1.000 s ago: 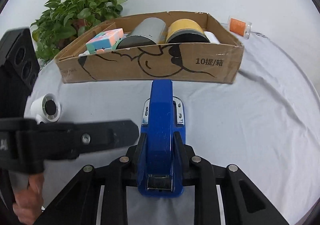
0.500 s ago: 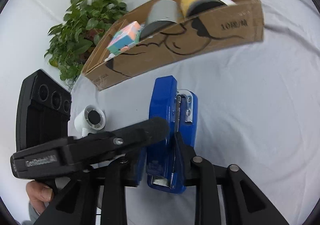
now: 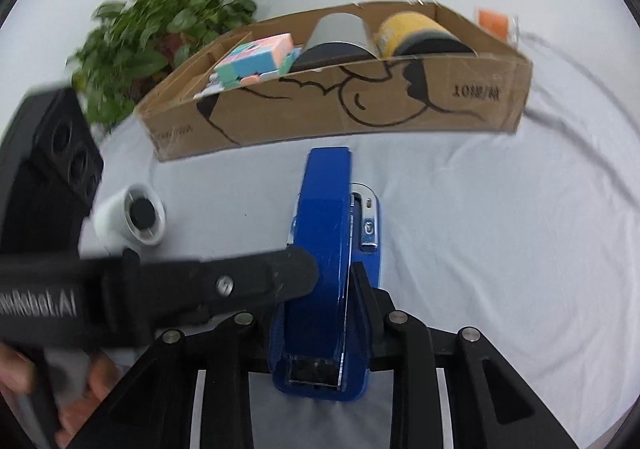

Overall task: Organize rigid objects
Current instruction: 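Grasp the blue stapler with the right gripper and lift, then lower the stapler upright into the box beside the cube and release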

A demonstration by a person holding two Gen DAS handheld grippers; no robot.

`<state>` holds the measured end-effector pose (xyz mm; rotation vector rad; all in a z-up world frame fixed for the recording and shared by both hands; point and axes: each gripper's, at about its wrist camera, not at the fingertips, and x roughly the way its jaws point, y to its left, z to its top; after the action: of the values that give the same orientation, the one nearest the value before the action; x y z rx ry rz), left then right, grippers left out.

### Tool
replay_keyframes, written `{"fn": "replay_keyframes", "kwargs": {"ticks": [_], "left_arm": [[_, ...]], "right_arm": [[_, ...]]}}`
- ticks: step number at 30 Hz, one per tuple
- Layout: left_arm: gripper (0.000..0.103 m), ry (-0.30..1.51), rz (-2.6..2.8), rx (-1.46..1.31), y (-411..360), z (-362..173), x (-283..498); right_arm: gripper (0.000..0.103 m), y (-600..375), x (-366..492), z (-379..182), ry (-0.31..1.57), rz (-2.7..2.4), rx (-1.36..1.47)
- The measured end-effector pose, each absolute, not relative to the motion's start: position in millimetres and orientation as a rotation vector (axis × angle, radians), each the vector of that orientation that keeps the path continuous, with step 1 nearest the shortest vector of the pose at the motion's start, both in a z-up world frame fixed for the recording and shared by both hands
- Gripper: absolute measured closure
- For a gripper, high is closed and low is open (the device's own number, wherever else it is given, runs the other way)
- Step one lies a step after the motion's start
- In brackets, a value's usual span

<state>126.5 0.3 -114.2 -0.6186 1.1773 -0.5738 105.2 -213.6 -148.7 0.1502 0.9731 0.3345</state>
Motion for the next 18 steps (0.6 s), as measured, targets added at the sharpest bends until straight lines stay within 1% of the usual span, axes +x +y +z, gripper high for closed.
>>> {"fn": "replay_keyframes", "kwargs": {"ticks": [1,3,6,9,12,15,18], "left_arm": [[0.038,1.176,-0.580,-0.618,0,-114,126],[0.038,1.175,-0.593,-0.673,3,-117,127],[0.057,1.194,-0.590,-0.694,2,-120,131],[0.059,1.207,-0.614,-0.710,-3,-119,129],[0.059,1.172,-0.614,-0.699,1,-105,127],[0.059,1.090,-0.616,-0.642,6,-65,133],[0.058,1.023,-0.634,-0.600,13,-24,157]], "right_arm": [[0.078,-220,109,-149,1.004,0.357,0.225],[0.078,-229,112,-152,1.066,0.381,0.358],[0.080,-235,113,-161,1.135,0.470,0.524],[0.081,-233,107,-161,1.138,0.479,0.523],[0.081,-227,107,-142,1.087,0.497,0.487],[0.080,-221,119,-107,1.003,0.526,0.451],[0.080,-211,148,-66,0.930,0.552,0.417]]}}
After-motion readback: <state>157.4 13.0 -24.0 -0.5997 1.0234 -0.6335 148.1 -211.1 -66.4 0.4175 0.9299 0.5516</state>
